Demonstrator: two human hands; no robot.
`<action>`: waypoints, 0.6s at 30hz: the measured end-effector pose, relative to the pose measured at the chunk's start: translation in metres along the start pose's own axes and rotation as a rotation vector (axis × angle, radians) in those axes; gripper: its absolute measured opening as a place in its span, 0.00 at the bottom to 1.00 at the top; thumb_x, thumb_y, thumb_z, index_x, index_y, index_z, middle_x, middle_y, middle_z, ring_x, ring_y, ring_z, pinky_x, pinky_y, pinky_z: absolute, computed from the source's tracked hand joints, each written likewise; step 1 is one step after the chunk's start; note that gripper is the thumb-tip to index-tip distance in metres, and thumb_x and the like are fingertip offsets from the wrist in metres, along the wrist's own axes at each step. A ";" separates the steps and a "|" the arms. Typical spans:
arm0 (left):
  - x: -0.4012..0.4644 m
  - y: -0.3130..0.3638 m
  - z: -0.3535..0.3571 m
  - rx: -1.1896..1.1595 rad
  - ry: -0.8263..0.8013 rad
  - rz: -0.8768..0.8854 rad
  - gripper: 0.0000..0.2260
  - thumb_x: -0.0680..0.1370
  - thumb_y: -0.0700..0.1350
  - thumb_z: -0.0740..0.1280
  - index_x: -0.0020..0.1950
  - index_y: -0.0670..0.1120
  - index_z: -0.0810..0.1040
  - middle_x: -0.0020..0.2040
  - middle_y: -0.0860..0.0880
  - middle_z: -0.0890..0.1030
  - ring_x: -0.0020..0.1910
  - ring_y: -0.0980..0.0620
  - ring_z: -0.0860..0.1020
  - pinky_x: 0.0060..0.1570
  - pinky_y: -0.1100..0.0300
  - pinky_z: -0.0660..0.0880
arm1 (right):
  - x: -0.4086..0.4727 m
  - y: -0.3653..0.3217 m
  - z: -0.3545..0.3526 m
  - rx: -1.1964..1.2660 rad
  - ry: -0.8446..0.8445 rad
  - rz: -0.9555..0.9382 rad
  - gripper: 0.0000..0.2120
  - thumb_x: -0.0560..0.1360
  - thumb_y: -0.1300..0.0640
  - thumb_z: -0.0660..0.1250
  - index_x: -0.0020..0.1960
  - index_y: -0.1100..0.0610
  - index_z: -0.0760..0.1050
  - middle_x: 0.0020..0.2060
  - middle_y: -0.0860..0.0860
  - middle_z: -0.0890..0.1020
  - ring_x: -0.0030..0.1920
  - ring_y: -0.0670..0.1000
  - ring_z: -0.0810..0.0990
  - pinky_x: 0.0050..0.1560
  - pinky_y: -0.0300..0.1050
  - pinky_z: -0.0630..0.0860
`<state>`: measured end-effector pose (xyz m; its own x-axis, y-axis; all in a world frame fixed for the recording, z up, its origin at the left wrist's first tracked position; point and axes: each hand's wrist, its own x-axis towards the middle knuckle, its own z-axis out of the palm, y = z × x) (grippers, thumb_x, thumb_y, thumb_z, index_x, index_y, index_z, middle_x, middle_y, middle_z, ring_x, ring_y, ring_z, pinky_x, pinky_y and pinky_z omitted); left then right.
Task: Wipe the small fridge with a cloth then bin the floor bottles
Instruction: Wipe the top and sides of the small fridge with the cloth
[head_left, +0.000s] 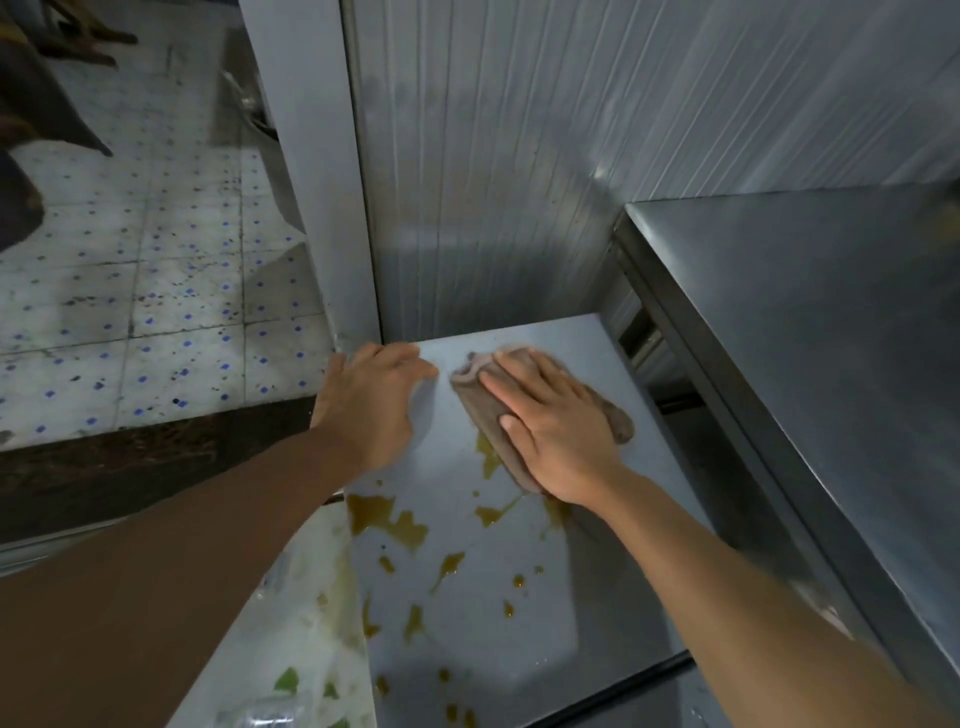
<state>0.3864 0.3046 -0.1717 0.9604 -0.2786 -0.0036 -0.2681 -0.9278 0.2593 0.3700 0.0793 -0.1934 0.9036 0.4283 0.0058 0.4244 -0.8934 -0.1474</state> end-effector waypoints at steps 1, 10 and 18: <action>-0.005 -0.005 -0.003 0.033 0.004 -0.020 0.26 0.72 0.37 0.64 0.68 0.54 0.70 0.72 0.52 0.66 0.68 0.47 0.63 0.65 0.48 0.59 | -0.005 0.007 -0.002 -0.009 -0.009 0.028 0.26 0.80 0.45 0.44 0.77 0.48 0.56 0.77 0.49 0.56 0.77 0.56 0.53 0.74 0.55 0.53; -0.032 -0.043 -0.011 -0.192 0.004 -0.066 0.27 0.70 0.34 0.66 0.68 0.48 0.72 0.69 0.50 0.71 0.67 0.47 0.66 0.66 0.49 0.65 | 0.055 -0.034 0.004 -0.102 -0.037 0.243 0.26 0.81 0.46 0.46 0.78 0.49 0.48 0.78 0.50 0.48 0.77 0.56 0.46 0.76 0.56 0.47; -0.043 -0.048 -0.014 -0.286 -0.017 -0.092 0.25 0.73 0.35 0.66 0.69 0.45 0.70 0.72 0.49 0.66 0.71 0.50 0.63 0.70 0.55 0.61 | 0.016 -0.065 0.007 -0.064 -0.084 0.054 0.27 0.78 0.42 0.40 0.77 0.45 0.48 0.78 0.48 0.50 0.77 0.55 0.47 0.76 0.55 0.47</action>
<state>0.3588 0.3642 -0.1704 0.9776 -0.2030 -0.0549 -0.1458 -0.8425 0.5186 0.3570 0.1451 -0.1902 0.9184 0.3868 -0.0833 0.3805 -0.9212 -0.0820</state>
